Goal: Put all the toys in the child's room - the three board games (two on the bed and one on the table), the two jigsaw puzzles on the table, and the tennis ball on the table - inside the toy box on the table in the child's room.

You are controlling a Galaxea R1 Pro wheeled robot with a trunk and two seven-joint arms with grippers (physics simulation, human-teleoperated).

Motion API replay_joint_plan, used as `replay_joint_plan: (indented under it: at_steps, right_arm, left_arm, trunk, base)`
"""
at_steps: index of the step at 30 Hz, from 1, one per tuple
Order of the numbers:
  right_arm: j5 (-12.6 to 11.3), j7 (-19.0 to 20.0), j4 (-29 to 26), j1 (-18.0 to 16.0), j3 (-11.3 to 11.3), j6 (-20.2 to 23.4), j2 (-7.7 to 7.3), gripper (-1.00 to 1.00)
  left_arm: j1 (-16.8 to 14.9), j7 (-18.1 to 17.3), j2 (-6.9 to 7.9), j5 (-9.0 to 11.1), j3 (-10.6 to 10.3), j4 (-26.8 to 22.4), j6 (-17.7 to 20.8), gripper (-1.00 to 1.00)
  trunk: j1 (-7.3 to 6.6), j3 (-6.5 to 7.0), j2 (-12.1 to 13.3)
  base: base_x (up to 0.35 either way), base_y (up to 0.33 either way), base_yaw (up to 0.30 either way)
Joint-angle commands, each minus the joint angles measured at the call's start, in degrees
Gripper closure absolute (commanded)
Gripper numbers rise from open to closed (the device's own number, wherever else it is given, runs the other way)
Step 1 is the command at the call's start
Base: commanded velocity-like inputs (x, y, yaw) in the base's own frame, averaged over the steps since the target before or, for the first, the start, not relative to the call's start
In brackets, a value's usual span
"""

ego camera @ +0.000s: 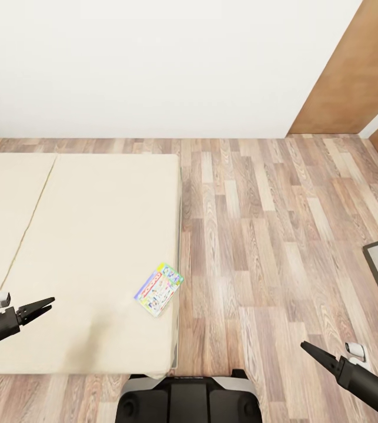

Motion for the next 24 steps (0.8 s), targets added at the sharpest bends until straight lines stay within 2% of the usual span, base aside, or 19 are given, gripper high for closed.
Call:
replay_joint_plan:
  at_steps: [1, 7, 12, 17, 20, 24]
  right_arm:
    - [-0.11, 0.14, -0.07, -0.04, -0.06, 0.57, -0.01, -1.0]
    - [-0.05, 0.07, 0.03, -0.08, -0.78, 0.52, 0.02, -1.0]
    - [0.24, -0.47, -0.1, -0.08, -1.27, -0.76, 0.18, -1.0]
    - [0.25, -0.44, -0.15, -0.08, -1.57, -1.39, 0.36, -1.0]
    - [0.12, -0.25, -0.17, -0.08, -1.84, -1.39, 0.33, -1.0]
    - [0.01, 0.06, 0.24, -0.08, -2.29, -1.43, 0.36, -1.0]
  left_arm:
    - [-0.05, -0.51, -0.03, -0.6, 0.11, -0.05, 0.6, -1.0]
    - [-0.05, -0.51, -0.24, -0.73, -0.18, -0.01, 0.46, -1.0]
    - [-0.05, -0.51, -1.33, -0.83, -0.73, -0.01, 0.22, -1.0]
    - [-0.05, -0.51, -1.79, -0.82, -1.47, -0.04, 0.21, -1.0]
    - [-0.05, -0.51, -2.17, -0.81, -2.48, -0.05, 0.18, -1.0]
    - [-0.05, -0.51, -3.2, -0.82, -5.36, 0.01, 0.07, -1.0]
  trunk:
    - [0.03, 0.03, -0.08]
    - [0.03, 0.59, -0.08]
    - [0.03, 1.06, -0.08]
    - [0.03, 1.53, -0.08]
    - [0.03, 1.81, -0.08]
    - [0.03, 2.19, -0.08]
  base:
    - [0.0, 0.0, 0.0]
    - [0.0, 0.0, 0.0]
    - [0.0, 0.0, 0.0]
    - [0.0, 0.0, 0.0]
    - [0.0, 0.0, 0.0]
    - [0.0, 0.0, 0.0]
